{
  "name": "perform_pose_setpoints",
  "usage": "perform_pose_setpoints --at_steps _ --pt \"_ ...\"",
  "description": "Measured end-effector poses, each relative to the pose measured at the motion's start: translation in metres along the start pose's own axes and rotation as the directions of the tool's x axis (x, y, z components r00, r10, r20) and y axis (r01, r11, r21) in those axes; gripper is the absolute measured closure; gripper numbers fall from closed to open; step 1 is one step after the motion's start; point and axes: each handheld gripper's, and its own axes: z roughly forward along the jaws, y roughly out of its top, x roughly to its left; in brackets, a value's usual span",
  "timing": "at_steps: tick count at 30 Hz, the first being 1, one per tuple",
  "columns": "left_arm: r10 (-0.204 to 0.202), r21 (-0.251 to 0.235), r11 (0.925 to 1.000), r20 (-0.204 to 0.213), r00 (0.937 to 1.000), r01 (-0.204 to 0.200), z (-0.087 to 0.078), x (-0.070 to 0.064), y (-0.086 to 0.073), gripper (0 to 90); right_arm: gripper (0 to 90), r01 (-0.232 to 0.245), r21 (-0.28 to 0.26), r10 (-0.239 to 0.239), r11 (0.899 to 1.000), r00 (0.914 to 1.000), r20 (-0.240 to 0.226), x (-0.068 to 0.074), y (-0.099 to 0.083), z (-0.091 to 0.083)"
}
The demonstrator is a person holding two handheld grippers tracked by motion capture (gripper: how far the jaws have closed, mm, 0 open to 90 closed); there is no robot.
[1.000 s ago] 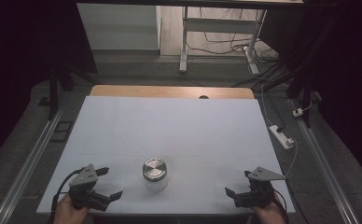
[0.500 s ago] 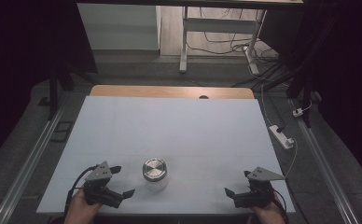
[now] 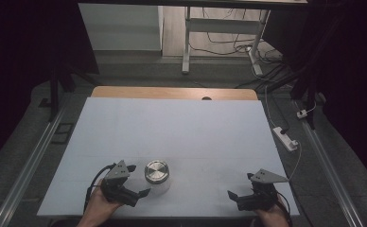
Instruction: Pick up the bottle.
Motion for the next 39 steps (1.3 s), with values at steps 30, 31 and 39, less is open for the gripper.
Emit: perform_pose_setpoints --at_steps 30,31,39 --pt "0.148 0.017 0.9886 0.079 0.9858 -0.150 0.037 -0.006 0.025 14.6 0.0 0.010 0.011 -0.010 1.000 0.9999 -0.008 0.000 0.000 0.001" --pt "0.155 0.018 0.9874 0.075 0.9850 -0.157 0.037 -0.006 0.026 14.9 0.0 0.010 0.012 -0.009 1.000 0.9999 -0.008 0.000 0.000 0.001" --pt "0.160 0.001 0.9870 0.083 0.9836 -0.161 0.039 -0.005 0.025 15.4 0.0 0.010 0.017 -0.010 1.000 0.9999 -0.007 0.000 0.001 0.002"
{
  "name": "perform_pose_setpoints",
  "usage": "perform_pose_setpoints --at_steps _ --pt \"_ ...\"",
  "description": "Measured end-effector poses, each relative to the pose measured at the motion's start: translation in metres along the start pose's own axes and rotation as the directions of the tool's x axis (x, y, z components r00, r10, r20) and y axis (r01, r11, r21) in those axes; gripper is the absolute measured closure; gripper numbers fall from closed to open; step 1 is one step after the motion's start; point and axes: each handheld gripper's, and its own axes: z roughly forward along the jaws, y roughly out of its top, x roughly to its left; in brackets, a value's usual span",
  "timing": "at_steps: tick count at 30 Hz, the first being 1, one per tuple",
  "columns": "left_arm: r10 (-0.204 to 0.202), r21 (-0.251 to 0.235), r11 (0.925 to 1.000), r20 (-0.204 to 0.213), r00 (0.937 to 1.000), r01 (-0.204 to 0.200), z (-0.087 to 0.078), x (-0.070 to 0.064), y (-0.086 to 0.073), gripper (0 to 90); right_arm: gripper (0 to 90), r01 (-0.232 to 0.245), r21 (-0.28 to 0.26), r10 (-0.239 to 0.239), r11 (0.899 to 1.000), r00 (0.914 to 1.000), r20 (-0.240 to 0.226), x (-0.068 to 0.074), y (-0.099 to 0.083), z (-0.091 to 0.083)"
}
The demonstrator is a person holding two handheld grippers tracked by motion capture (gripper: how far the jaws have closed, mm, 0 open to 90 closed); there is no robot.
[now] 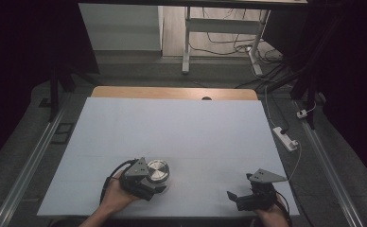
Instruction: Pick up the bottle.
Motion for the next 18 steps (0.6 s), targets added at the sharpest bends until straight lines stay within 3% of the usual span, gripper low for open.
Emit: perform_pose_setpoints --at_steps 6,13,18 --pt "0.006 0.012 0.9999 -0.001 1.0000 -0.006 0.000 0.000 0.001 15.5 0.0 0.000 0.000 0.000 1.000 1.0000 0.001 0.000 0.000 0.000" --pt "-0.020 0.062 0.9979 -0.010 0.9998 0.020 -0.001 -0.002 0.008 15.7 0.0 -0.001 -0.001 0.001 1.000 1.0000 0.002 0.000 0.000 0.000" --pt "-0.016 0.054 0.9984 0.016 0.9997 0.015 -0.004 -0.002 0.013 15.8 0.0 -0.001 -0.002 0.001 1.000 1.0000 0.001 0.000 0.000 0.000"
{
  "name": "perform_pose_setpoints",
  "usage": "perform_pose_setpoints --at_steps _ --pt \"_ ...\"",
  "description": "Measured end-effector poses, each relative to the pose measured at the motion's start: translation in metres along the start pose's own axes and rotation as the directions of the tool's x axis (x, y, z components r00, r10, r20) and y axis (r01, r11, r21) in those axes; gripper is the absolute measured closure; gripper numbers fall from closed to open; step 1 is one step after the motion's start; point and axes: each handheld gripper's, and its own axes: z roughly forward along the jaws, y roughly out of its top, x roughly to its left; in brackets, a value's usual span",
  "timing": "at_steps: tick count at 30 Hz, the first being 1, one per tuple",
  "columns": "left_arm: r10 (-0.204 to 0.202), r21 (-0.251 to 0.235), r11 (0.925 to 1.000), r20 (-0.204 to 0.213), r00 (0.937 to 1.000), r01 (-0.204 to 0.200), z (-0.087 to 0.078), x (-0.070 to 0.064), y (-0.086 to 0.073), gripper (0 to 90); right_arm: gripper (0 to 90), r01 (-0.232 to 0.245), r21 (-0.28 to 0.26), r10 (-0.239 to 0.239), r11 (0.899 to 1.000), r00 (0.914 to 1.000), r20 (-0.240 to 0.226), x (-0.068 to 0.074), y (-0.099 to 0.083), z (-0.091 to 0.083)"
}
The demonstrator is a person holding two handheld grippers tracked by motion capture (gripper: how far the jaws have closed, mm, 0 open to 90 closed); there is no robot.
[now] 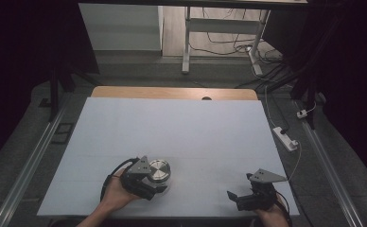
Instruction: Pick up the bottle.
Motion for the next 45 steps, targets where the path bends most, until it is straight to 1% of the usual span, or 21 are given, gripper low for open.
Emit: perform_pose_setpoints --at_steps 3,4,6,7,11,14,17,19,21,27,34,41,45 --pt "0.003 -0.023 0.9997 0.004 1.0000 -0.003 -0.004 0.000 0.005 15.8 0.0 0.000 0.001 0.000 1.000 1.0000 0.000 0.000 0.000 0.000" --pt "0.013 -0.023 0.9996 0.003 0.9999 -0.013 -0.006 0.001 0.008 15.8 0.0 0.000 0.001 0.000 1.000 1.0000 0.001 0.000 0.000 0.000" --pt "0.018 -0.027 0.9995 0.005 0.9998 -0.018 -0.008 0.002 0.012 15.8 0.0 0.000 0.001 0.000 1.000 1.0000 0.001 0.000 0.000 0.000" --pt "0.013 -0.031 0.9994 0.007 0.9999 -0.013 -0.008 0.003 0.014 15.8 0.0 0.000 0.002 0.000 1.000 1.0000 0.002 0.000 0.000 0.000" --pt "0.026 -0.040 0.9989 0.008 0.9996 -0.026 -0.012 0.006 0.024 15.8 0.0 -0.002 0.000 0.002 1.000 1.0000 0.001 0.000 0.000 0.000" --pt "0.039 -0.048 0.9981 0.003 0.9992 -0.039 -0.015 0.006 0.032 15.8 0.0 -0.004 0.000 0.004 1.000 1.0000 0.000 0.000 0.000 0.000" --pt "0.042 -0.056 0.9975 -0.006 0.9991 -0.043 -0.017 0.006 0.039 15.7 0.0 -0.003 0.000 0.003 1.000 1.0000 0.000 0.000 0.000 0.000" --pt "0.037 -0.059 0.9976 -0.002 0.9993 -0.037 -0.017 0.007 0.044 15.7 0.0 -0.002 0.000 0.002 1.000 1.0000 0.000 0.000 0.000 0.000" --pt "0.033 -0.060 0.9976 -0.007 0.9994 -0.034 -0.018 0.008 0.049 15.7 0.0 -0.003 0.000 0.003 1.000 1.0000 -0.001 0.000 0.000 0.000" --pt "0.041 -0.067 0.9969 -0.019 0.9990 -0.042 -0.018 0.013 0.060 15.7 0.0 -0.007 -0.002 0.007 1.000 1.0000 -0.002 0.000 0.000 0.000" --pt "0.040 -0.076 0.9963 -0.026 0.9989 -0.042 -0.020 0.019 0.071 15.7 0.0 -0.010 -0.003 0.010 1.000 0.9999 -0.002 -0.001 0.000 0.000" --pt "0.043 -0.057 0.9973 -0.033 0.9985 -0.045 -0.016 0.025 0.084 15.7 0.0 -0.008 -0.004 0.008 1.000 1.0000 -0.002 -0.001 0.000 0.000" --pt "0.044 -0.061 0.9971 -0.036 0.9984 -0.046 -0.014 0.026 0.089 15.7 0.0 -0.009 -0.004 0.009 1.000 1.0000 -0.003 -0.001 0.000 0.000"
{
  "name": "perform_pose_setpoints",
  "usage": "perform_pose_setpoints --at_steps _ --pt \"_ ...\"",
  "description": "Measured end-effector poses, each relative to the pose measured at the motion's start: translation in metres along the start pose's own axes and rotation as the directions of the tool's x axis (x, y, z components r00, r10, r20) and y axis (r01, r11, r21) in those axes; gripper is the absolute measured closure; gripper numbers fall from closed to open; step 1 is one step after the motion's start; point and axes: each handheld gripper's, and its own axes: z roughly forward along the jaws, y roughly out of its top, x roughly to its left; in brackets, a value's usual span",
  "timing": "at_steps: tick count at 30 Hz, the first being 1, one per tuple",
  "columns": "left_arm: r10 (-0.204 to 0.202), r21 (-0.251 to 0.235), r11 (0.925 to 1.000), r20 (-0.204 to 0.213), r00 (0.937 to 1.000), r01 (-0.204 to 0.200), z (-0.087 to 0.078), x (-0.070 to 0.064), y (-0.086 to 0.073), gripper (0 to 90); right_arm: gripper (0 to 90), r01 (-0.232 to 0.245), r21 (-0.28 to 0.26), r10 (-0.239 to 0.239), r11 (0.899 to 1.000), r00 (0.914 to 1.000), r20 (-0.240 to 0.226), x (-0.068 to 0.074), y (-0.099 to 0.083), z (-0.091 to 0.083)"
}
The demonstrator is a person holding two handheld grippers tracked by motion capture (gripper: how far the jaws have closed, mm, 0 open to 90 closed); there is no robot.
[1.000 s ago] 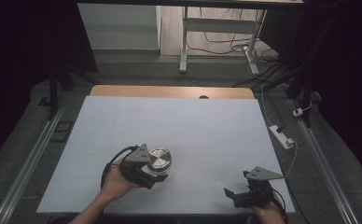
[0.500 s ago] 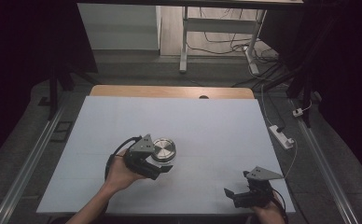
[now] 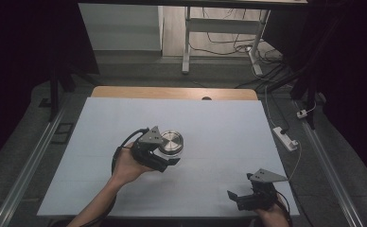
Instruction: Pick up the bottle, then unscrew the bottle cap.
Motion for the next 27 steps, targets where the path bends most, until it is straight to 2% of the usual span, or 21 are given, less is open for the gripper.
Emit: perform_pose_setpoints --at_steps 10,17,24,27 --pt "-0.010 -0.002 0.9999 0.001 0.9999 0.010 0.000 0.000 -0.003 15.7 0.0 -0.014 -0.033 0.014 0.999 0.9999 -0.007 0.001 0.004 -0.004" --pt "-0.026 -0.013 0.9996 0.011 0.9996 0.026 -0.001 0.001 -0.005 15.7 0.0 -0.006 -0.070 0.002 0.998 0.9985 -0.055 0.009 0.015 -0.007" --pt "-0.022 -0.017 0.9996 0.011 0.9997 0.022 -0.003 0.001 -0.005 15.7 0.0 -0.010 -0.109 -0.002 0.994 0.9938 -0.111 0.018 0.027 -0.009" --pt "-0.024 -0.015 0.9996 0.012 0.9996 0.024 -0.003 0.000 -0.006 15.7 0.0 -0.002 -0.109 -0.011 0.994 0.9933 -0.115 0.021 0.031 -0.009"
